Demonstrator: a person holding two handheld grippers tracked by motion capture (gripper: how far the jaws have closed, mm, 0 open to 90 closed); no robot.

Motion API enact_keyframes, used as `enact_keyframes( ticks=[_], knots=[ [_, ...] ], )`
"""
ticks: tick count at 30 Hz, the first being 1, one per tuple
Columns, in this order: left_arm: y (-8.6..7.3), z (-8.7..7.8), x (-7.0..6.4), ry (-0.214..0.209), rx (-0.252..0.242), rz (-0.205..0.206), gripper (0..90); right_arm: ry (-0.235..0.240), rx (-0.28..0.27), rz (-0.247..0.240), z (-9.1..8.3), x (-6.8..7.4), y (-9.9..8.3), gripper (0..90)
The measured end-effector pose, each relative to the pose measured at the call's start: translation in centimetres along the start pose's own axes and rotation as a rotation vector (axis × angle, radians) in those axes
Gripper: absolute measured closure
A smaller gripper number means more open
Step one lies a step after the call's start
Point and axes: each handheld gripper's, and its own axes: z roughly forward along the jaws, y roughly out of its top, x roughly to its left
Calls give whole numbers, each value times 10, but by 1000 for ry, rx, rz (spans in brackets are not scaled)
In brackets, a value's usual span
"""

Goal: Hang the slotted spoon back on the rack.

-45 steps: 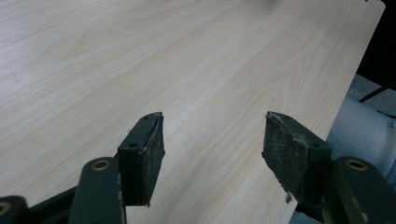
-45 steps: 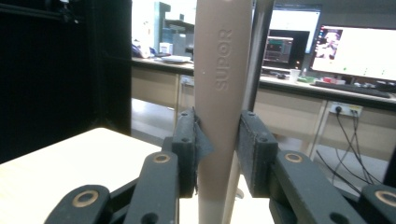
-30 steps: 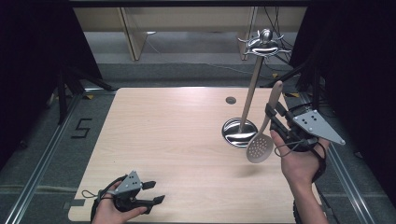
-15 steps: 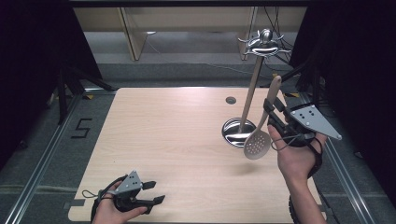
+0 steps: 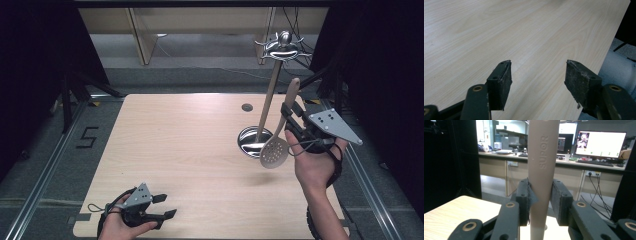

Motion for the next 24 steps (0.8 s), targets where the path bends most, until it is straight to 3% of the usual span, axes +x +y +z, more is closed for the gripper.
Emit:
enact_keyframes(
  ticks=[2, 4, 5, 8, 9, 10, 11, 16, 19, 21, 23, 24],
  knots=[
    [0, 0, 0, -1, -4, -4, 375, -7, -3, -21, 0, -1, 1, 707],
    [0, 1, -1, -2, -18, -10, 375, -9, 2, -13, 2, 0, 2, 707],
    [0, 1, 1, 14, 8, 14, 374, -5, 1, -8, 3, 0, 2, 707],
    [0, 1, -1, -2, -18, -11, 375, -10, 2, -12, 4, -1, 3, 707],
    [0, 0, 0, -8, -5, -8, 374, -12, 1, -14, 4, -1, 3, 707],
    [1, -2, 3, 1, 20, 36, 374, -14, -1, -18, 5, -1, 3, 707],
    [1, -2, 3, 1, 20, 46, 374, -13, 3, -8, 5, 0, 3, 707],
    [0, 1, -1, -4, -9, -11, 375, -16, 7, 0, 8, 1, 4, 706],
    [0, 1, -1, -3, -10, -12, 374, -17, 7, 4, 10, 1, 5, 706],
    [0, 0, 1, -3, -11, 14, 374, -14, 3, -14, 11, 0, 6, 706],
    [0, 1, -1, -3, -10, -12, 374, -17, 11, 5, 11, 2, 7, 706],
    [0, 0, 0, 1, 0, 0, 374, -14, 7, -1, 12, 2, 7, 706]
  ],
)
